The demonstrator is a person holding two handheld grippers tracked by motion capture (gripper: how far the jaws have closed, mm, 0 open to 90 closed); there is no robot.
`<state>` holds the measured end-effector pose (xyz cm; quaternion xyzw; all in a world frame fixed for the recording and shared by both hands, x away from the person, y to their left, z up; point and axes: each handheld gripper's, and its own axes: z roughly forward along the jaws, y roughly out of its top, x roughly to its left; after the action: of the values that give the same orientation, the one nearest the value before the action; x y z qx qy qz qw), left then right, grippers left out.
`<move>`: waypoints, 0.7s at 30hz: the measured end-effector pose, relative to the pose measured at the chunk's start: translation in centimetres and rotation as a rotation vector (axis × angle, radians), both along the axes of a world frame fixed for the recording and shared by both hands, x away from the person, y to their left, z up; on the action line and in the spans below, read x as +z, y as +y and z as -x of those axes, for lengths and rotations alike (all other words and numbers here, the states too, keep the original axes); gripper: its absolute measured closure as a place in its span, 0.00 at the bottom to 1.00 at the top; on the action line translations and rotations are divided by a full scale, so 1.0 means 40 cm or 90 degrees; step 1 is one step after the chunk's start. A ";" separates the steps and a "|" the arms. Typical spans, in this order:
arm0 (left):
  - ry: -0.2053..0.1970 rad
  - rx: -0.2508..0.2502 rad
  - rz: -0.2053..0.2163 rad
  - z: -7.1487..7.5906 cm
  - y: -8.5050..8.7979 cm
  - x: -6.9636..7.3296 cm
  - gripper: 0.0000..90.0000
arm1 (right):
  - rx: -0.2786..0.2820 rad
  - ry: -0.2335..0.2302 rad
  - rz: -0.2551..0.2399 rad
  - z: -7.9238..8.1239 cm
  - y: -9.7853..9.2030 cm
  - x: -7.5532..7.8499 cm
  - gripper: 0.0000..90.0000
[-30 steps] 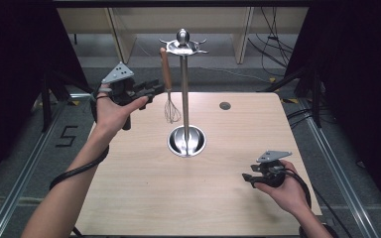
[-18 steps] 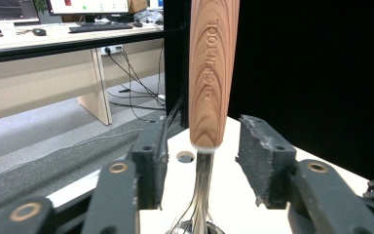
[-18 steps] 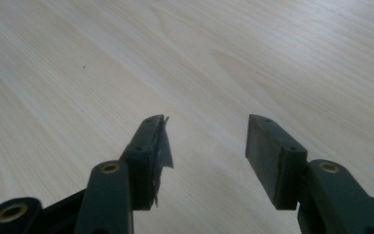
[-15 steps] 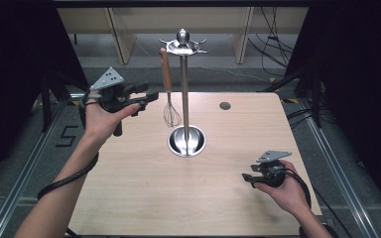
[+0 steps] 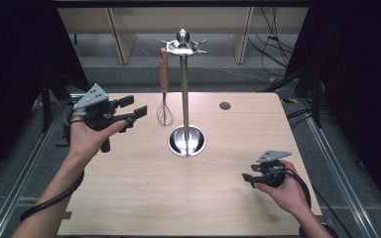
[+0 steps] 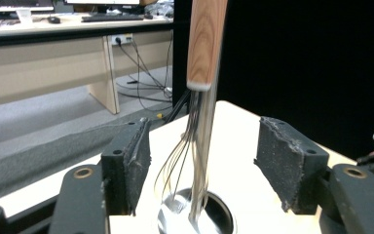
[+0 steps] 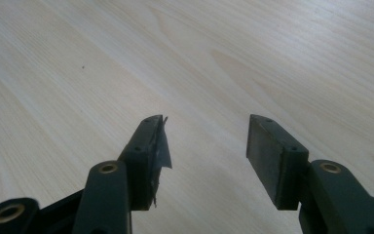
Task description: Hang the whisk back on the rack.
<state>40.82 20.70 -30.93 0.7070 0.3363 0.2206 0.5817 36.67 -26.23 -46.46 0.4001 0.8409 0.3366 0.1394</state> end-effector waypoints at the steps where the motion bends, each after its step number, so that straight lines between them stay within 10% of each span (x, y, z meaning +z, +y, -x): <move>1: 0.003 0.001 -0.006 0.006 0.006 -0.009 0.40 | -0.001 0.002 0.000 0.001 0.000 0.001 0.54; 10: 0.041 0.017 -0.038 0.056 0.042 -0.097 0.37 | 0.007 0.005 0.018 0.000 -0.004 0.005 0.54; 21: 0.144 0.036 -0.073 0.107 0.071 -0.295 0.35 | 0.003 -0.007 0.008 -0.002 -0.001 -0.003 0.54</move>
<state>36.56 23.53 -42.72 0.7499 0.4064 0.1746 0.4920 36.76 -26.28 -46.60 0.3954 0.8432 0.3337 0.1462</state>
